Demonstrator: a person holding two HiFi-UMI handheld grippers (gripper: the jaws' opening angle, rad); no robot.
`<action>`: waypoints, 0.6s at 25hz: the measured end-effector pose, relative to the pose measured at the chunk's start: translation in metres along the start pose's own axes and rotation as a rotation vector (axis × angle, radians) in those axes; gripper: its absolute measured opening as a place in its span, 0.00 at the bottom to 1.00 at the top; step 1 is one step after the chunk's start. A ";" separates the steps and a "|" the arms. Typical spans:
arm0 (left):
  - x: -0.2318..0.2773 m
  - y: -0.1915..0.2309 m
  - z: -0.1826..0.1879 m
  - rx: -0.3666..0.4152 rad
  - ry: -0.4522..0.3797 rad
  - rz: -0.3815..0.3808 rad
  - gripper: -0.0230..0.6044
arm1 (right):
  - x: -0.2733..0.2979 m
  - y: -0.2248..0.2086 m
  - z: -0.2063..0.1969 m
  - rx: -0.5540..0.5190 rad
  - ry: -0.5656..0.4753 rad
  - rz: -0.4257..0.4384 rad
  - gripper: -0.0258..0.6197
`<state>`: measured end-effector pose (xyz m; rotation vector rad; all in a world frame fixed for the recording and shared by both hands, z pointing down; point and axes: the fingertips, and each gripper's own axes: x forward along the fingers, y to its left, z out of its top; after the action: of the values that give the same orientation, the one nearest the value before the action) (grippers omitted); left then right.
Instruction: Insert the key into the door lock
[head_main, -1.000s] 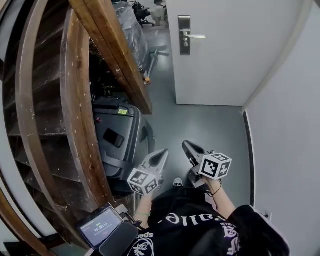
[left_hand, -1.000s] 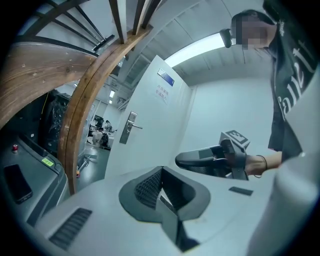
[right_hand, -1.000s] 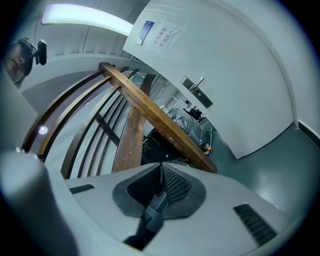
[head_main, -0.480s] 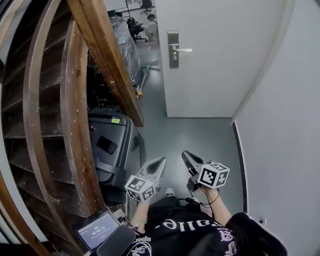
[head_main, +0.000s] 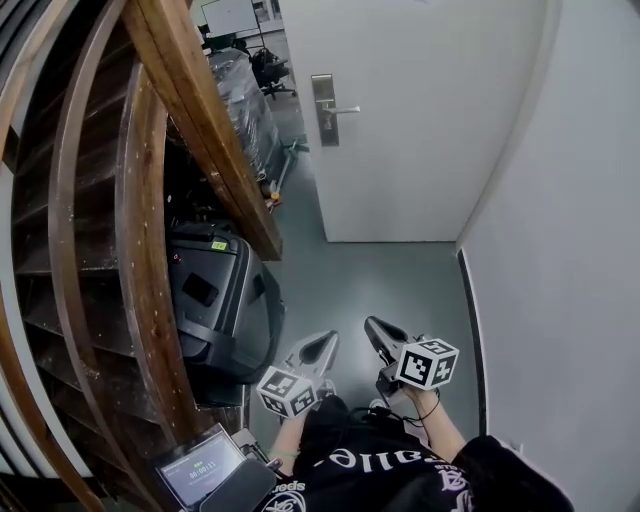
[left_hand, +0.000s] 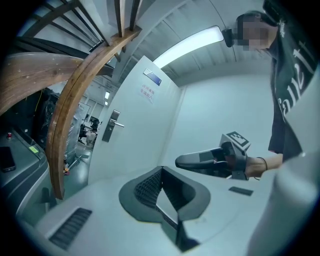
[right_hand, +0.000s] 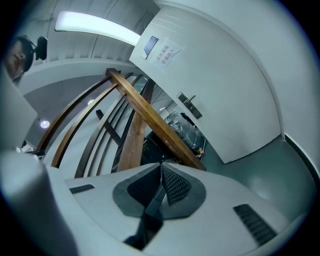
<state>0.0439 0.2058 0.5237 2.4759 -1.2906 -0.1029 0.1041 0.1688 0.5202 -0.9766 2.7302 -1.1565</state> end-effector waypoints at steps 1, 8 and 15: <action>0.002 -0.008 -0.003 0.000 -0.001 0.002 0.04 | -0.007 -0.002 -0.002 -0.004 0.005 0.004 0.08; 0.007 -0.050 -0.022 -0.002 -0.005 0.031 0.04 | -0.049 -0.013 -0.010 -0.024 0.035 0.030 0.08; 0.007 -0.069 -0.032 0.002 -0.006 0.069 0.04 | -0.067 -0.017 -0.014 -0.033 0.056 0.064 0.08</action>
<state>0.1092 0.2448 0.5314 2.4317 -1.3778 -0.0913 0.1631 0.2061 0.5273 -0.8666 2.8099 -1.1497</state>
